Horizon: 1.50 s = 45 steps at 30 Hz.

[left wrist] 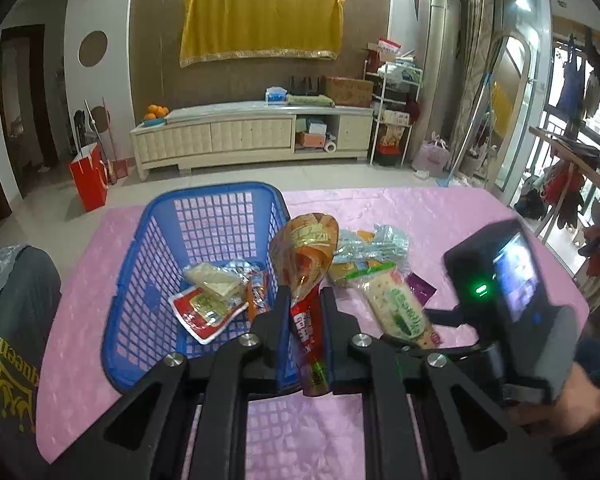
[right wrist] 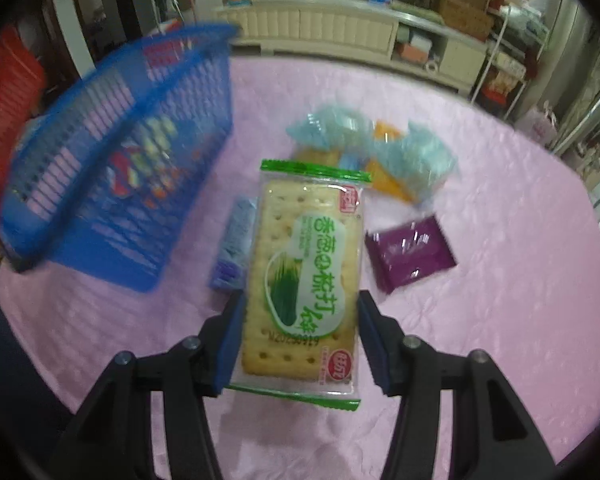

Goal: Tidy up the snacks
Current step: 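Lift the red pack with the left tool while the right tool grasps the green cracker pack, then drop the red pack into the basket with the left tool while the right tool carries the cracker pack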

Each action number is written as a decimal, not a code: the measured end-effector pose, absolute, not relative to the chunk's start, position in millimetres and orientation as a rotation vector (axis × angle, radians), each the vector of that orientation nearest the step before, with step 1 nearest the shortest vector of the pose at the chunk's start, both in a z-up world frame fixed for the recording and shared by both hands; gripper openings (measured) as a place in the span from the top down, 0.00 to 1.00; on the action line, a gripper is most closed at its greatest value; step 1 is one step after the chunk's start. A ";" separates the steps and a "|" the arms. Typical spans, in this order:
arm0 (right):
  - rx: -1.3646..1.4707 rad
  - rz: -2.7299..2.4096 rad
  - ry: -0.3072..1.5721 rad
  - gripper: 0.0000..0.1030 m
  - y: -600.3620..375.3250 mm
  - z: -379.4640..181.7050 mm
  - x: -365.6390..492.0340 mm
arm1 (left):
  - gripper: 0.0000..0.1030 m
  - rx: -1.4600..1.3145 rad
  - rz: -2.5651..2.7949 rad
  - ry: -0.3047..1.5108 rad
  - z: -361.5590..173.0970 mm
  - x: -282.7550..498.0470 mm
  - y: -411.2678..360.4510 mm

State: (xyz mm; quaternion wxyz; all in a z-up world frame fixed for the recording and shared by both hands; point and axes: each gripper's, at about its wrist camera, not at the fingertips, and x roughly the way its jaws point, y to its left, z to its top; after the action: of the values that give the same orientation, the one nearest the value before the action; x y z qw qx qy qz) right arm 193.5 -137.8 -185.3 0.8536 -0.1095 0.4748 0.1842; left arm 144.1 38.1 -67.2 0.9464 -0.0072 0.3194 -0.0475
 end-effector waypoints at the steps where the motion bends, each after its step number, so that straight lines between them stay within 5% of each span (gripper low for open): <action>1: -0.231 0.392 0.984 0.43 -135.6 -177.3 189.9 | 0.88 -0.013 -0.094 0.644 -65.3 142.7 40.5; 18: -0.276 0.626 0.719 0.43 -67.2 -55.0 150.9 | 0.88 -0.059 -0.066 0.609 -22.0 132.4 113.5; 40: -0.339 0.668 0.786 0.43 -26.1 -82.8 248.1 | 0.84 -0.018 -0.134 0.804 -60.8 243.0 145.7; 42: -0.342 0.656 0.787 0.43 -24.9 -84.6 252.4 | 0.79 0.008 -0.132 0.805 -64.6 250.4 141.2; 45: -0.325 0.645 0.796 0.43 -29.8 -88.0 255.8 | 0.46 0.053 -0.096 0.771 -64.4 257.1 138.7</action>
State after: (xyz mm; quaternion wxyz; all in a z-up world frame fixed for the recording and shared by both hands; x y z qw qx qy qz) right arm 255.8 -29.8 -88.0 0.8590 -0.1550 0.3790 0.3073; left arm 257.1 138.7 -64.4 0.9251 0.0260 0.3760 -0.0468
